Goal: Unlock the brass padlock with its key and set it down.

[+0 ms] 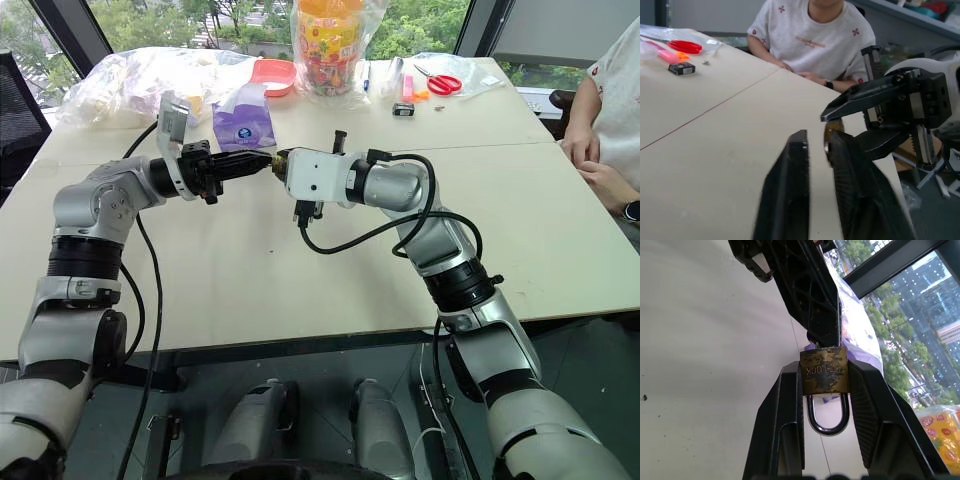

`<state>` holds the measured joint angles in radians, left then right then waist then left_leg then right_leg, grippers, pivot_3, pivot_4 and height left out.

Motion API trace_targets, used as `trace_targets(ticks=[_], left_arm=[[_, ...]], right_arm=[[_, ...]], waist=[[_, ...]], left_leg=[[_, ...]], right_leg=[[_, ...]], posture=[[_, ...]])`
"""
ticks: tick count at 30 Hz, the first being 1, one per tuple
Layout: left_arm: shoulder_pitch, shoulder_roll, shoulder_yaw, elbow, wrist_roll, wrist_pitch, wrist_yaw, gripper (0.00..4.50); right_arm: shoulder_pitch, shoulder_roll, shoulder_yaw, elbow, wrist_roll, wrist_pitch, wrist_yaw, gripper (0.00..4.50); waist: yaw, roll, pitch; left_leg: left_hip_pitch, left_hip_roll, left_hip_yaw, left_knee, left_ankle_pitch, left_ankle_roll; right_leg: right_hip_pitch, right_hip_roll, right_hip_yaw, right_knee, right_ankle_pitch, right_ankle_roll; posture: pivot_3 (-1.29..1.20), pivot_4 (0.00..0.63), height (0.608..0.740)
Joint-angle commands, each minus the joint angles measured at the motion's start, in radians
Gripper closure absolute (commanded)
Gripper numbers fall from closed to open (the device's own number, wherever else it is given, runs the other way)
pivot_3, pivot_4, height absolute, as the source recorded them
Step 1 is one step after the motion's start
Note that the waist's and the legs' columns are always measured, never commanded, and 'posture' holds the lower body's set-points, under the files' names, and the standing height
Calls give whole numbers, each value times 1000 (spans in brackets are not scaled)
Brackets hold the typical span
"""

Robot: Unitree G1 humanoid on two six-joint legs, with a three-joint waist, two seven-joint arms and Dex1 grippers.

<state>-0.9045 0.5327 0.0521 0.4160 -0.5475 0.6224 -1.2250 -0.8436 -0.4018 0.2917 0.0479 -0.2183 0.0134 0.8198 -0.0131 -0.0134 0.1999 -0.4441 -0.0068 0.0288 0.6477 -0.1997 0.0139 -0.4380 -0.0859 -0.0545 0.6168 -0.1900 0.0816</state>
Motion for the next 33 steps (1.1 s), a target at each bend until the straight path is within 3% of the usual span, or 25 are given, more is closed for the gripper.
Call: trace_targets(ticks=[1,8,19,29,33], left_arm=[[3,19,-15,-63,2,8,-31,4478],[33,42,-42,-83,51,-43,-44,4478],[83,36,-118,-110,268,-491,-15,4478],[72,37,-133,-52,320,-646,-48,4478],[13,35,-97,-14,224,-299,-27,4478]], right_arm=[[-17,2,-10,-57,20,0,-2,3820],[-17,8,-15,-59,33,31,-1,3820],[-29,27,-49,-72,135,171,18,3820],[-45,34,-65,-100,221,262,16,3820],[-52,-1,-24,-88,144,158,-4,3820]], waist=[[0,0,0],[1,0,0],[2,0,0],[2,0,0],[5,0,0]], left_leg=[[0,0,0,0,0,0],[0,0,0,0,0,0],[0,0,0,0,0,0],[0,0,0,0,0,0],[-1,0,0,1,0,0]], right_leg=[[0,0,0,0,0,0],[0,0,0,0,-1,-2],[0,-1,0,0,-1,-2],[-1,-1,0,-1,-1,-2],[0,0,-1,0,-1,-2]], posture=[[0,150,740],[0,150,740],[0,150,740],[0,150,740],[0,150,740]])
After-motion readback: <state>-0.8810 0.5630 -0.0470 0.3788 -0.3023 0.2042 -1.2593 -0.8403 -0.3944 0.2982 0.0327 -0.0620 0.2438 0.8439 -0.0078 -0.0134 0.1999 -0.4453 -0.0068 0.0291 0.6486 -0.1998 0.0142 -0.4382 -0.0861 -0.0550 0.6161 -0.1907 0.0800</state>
